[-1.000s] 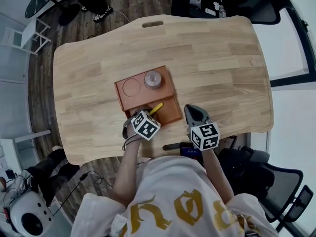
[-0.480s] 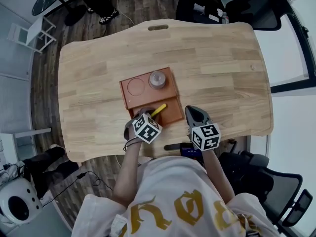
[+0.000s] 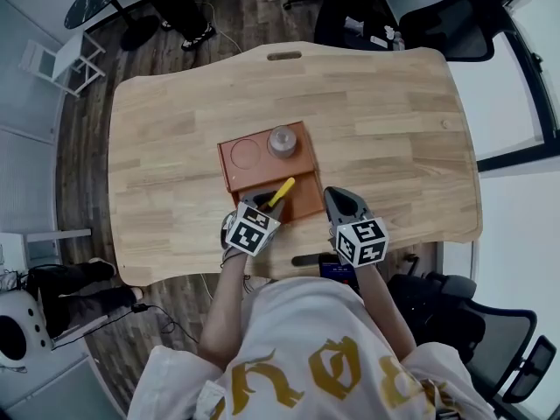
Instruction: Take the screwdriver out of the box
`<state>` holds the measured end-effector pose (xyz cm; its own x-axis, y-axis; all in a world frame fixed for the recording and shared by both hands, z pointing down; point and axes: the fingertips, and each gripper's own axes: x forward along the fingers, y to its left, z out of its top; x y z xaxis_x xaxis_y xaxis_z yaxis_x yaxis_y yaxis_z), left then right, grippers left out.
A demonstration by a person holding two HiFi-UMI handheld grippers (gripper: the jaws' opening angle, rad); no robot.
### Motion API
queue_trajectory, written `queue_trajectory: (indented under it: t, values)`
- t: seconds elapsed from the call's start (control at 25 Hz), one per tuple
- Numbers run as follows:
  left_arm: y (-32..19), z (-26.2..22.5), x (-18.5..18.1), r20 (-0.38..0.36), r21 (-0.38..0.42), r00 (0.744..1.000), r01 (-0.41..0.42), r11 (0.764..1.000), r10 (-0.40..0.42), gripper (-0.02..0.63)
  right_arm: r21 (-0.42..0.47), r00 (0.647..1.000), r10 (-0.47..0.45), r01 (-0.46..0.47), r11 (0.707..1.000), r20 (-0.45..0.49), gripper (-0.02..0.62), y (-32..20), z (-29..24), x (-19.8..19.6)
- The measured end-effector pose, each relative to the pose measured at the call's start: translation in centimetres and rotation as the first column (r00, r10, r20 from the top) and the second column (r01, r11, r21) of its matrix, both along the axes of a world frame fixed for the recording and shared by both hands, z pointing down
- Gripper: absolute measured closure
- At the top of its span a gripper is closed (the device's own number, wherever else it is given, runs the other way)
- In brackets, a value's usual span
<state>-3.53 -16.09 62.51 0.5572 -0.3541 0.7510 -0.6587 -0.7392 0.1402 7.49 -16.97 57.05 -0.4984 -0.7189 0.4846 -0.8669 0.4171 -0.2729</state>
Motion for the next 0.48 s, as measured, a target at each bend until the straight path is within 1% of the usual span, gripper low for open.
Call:
queue_trajectory:
  t: [0.08,0.12,0.24,0.32,0.4,0.48]
  values:
    - [-0.3,-0.9,0.0,-0.047,0.023,0.999,0.023,0.999,-0.022,0.529,0.012,1.000,-0.005,0.005,1.000,0.002,0.584,0.1,-0.5,-0.3]
    - [-0.3,-1.5,0.0,-0.088,0.024,0.995,0.043,0.999,-0.040,0.529,0.021,1.000,-0.008,0.008,1.000,0.004,0.584,0.1,-0.8,-0.4]
    - [-0.8,-3.5,-0.3,-0.223,0.018,0.968,0.121,0.992,-0.114,0.529,0.053,1.000,-0.006,0.006,0.999,0.007,0.584,-0.3,-2.0,-0.5]
    - [-1.1,-4.8,-0.6,-0.271,0.042,0.953,0.152,0.988,-0.135,0.529,0.066,1.000,0.004,-0.005,0.998,0.008,0.584,-0.6,-2.6,-0.5]
    - [-1.1,-5.9,-0.9,-0.308,0.077,0.941,0.170,0.982,-0.139,0.529,0.072,1.000,0.011,-0.012,0.997,0.016,0.583,-0.6,-3.0,-0.6]
    - [-1.1,-7.0,-1.3,-0.352,0.101,0.924,0.196,0.975,-0.149,0.529,0.079,0.999,0.010,-0.012,0.997,0.030,0.584,-0.4,-3.4,-0.8]
